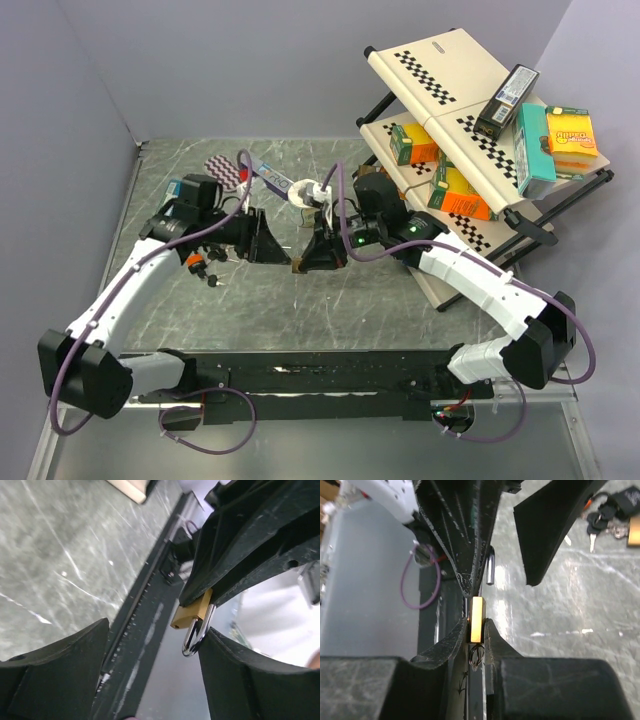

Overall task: Lock with the key
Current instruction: Lock the lock.

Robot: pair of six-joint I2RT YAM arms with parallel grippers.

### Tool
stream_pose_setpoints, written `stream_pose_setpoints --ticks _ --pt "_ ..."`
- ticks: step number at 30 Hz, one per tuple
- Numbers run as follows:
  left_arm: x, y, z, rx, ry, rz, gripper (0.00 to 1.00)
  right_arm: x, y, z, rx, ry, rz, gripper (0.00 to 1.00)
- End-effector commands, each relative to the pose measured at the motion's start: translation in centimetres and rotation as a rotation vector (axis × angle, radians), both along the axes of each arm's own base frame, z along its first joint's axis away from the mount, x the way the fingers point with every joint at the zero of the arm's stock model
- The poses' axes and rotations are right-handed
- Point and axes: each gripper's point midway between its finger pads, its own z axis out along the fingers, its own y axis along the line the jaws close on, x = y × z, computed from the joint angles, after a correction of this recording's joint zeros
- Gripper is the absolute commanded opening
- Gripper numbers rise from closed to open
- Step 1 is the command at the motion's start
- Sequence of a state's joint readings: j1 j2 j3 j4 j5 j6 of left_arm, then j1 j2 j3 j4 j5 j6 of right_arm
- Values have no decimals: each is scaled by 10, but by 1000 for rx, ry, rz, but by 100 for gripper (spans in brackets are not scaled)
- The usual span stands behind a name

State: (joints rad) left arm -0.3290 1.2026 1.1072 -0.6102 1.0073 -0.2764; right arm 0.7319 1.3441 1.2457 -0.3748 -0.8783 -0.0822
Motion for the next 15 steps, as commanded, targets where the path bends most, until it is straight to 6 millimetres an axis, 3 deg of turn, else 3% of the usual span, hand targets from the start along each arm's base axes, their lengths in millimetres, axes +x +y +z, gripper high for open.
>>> stream_pose_setpoints --ticks 1,5,8,15 --pt "-7 -2 -31 -1 126 -33 74 -11 -1 54 134 -243 95 0" --pt "-27 -2 -24 -54 166 -123 76 -10 -3 53 119 -314 114 0" --pt "-38 -2 -3 -105 92 -191 85 -9 -4 49 110 -327 114 0" --pt "-34 -2 25 -160 2 -142 87 -13 -6 42 109 -289 113 0"
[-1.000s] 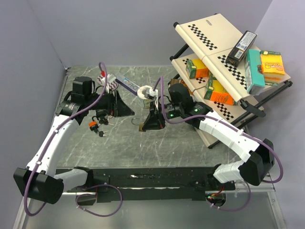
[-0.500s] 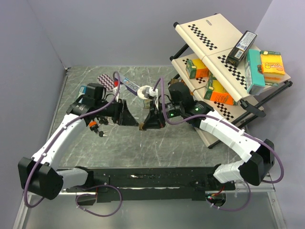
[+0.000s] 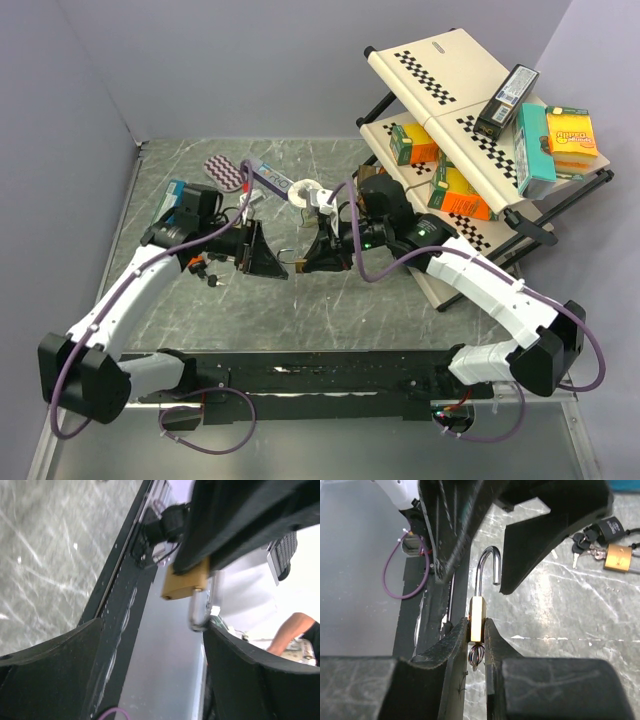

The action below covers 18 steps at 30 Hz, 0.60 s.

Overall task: Lock with the key
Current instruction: Lock the lock.

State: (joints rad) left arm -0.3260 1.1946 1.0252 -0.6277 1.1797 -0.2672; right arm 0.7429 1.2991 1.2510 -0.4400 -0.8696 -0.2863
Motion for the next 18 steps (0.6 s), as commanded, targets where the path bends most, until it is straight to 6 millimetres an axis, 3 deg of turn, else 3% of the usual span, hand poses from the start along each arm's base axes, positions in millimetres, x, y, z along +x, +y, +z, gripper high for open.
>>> stream_pose_setpoints --ticks 1,9,18 --pt "0 -2 34 -90 -107 -2 87 -10 3 38 107 -102 59 0" --pt "19 -6 44 -78 -94 58 88 -16 1 35 102 -94 78 0" --pt "29 -4 18 -76 58 95 91 -21 0 36 96 -142 92 0"
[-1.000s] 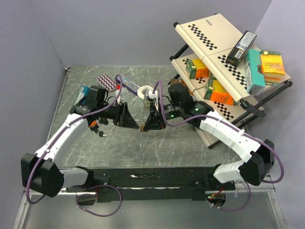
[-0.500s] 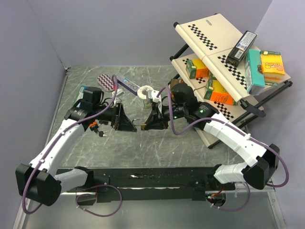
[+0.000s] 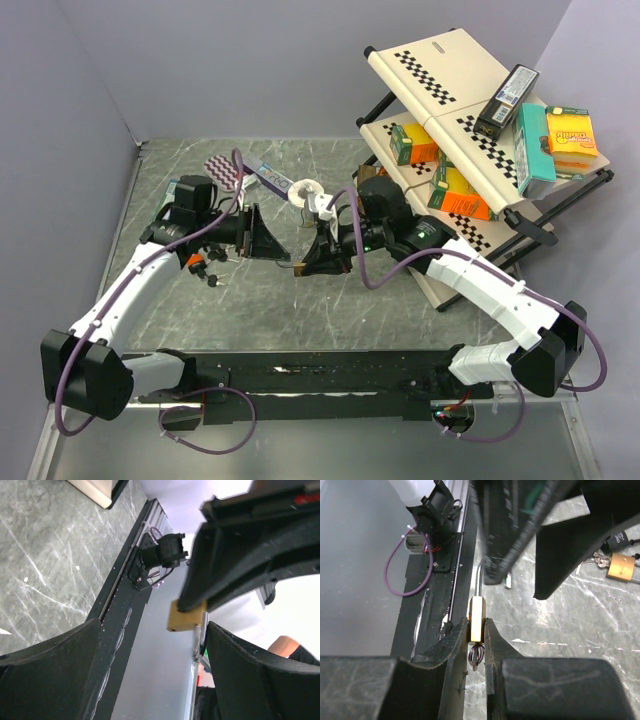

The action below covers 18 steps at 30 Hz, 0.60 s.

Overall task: Lock with the key
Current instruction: Lock the lock.

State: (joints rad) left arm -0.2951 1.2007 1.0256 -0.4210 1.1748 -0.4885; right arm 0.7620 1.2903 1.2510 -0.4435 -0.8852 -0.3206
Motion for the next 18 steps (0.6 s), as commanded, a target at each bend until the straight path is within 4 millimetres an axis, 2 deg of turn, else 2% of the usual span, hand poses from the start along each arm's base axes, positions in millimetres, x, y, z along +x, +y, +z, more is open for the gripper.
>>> stream_pose_setpoints --ticks 1,3,7,10,12,14,17,18 --pt "4 0 -9 -10 55 11 90 -12 -2 34 87 -115 48 0" --pt "2 2 -21 9 88 17 88 -11 -2 35 91 -123 42 0" --pt "-2 5 -33 45 90 11 85 -6 -1 39 101 -146 19 0" --pt "-9 8 -37 75 10 -33 79 -1 0 40 102 -150 -4 0" --pt "-16 11 -29 77 -39 -61 80 1 0 40 104 -160 -10 0" --pt "-14 17 -21 68 -128 -60 81 1 -1 38 100 -151 -14 0" --pt "-1 37 -20 56 -158 35 81 -3 -3 37 101 -138 -7 0" --pt "6 49 -16 33 -168 74 81 -5 -5 39 104 -140 -7 0"
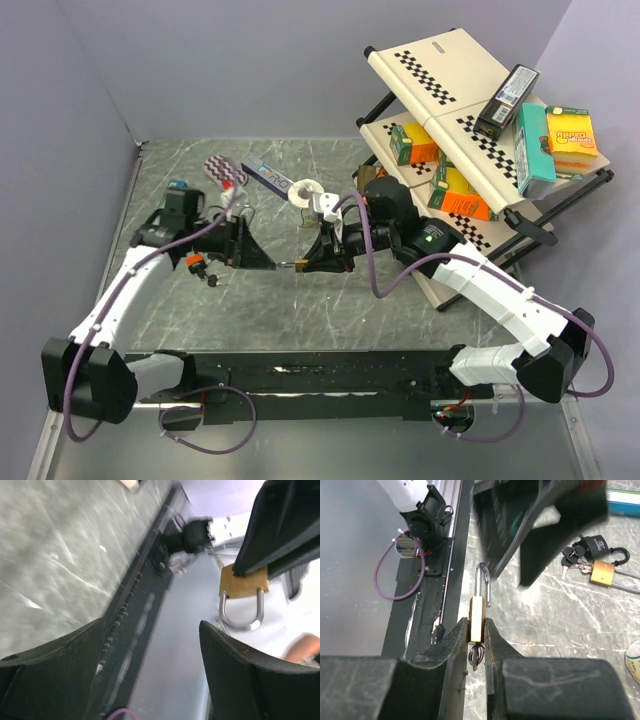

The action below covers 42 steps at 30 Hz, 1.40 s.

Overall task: Lock with the key
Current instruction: Lock the lock.

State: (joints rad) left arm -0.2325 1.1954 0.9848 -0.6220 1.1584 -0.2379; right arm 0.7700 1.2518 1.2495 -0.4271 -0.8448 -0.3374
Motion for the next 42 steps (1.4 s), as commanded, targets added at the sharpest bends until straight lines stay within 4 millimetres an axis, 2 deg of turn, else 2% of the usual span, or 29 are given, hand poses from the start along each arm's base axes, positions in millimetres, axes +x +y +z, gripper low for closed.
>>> stream_pose_setpoints --ticks 1,3,6,8,9,11,12,14,15,18,20,25,32,35,39,42 --pt "7 31 25 -75 -208 34 80 -6 -3 26 77 -70 16 0" --pt "-5 34 38 -84 -367 -27 78 -7 -5 27 80 -60 8 0" --pt "-17 38 49 -22 -673 -84 82 -6 -6 27 87 -39 -3 0" --pt "-9 40 59 14 -876 -81 84 -7 -6 25 90 -9 -11 0" --pt "-14 39 65 15 -913 -59 84 -8 -5 26 99 -5 -4 0" --pt "-8 33 82 2 -1041 -40 80 -9 -4 26 105 14 -4 0" --pt "-10 31 84 15 -1069 -26 79 -8 -3 27 108 16 -6 0" --pt "-21 15 82 3 -1097 -84 77 -8 -2 28 107 18 -3 0" --pt "-18 12 76 37 -1085 -83 75 -7 -2 27 105 19 -4 0" --pt "-23 -4 78 36 -1121 -130 68 -8 -1 30 104 18 4 0" --pt "-19 -8 78 54 -1123 -102 62 -8 0 32 107 16 4 0" --pt "-21 -17 77 57 -1110 -141 47 -10 -2 33 110 20 1 0" --pt "-23 -27 76 66 -1115 -156 36 -9 -2 32 107 14 -3 0" --pt "-24 -29 76 64 -1110 -156 27 -8 -3 31 103 12 -2 0" --pt "-26 -30 73 69 -1100 -166 6 -9 -3 31 104 13 -4 0" --pt "-28 -31 74 66 -1094 -168 1 -7 -3 29 101 13 -13 0"
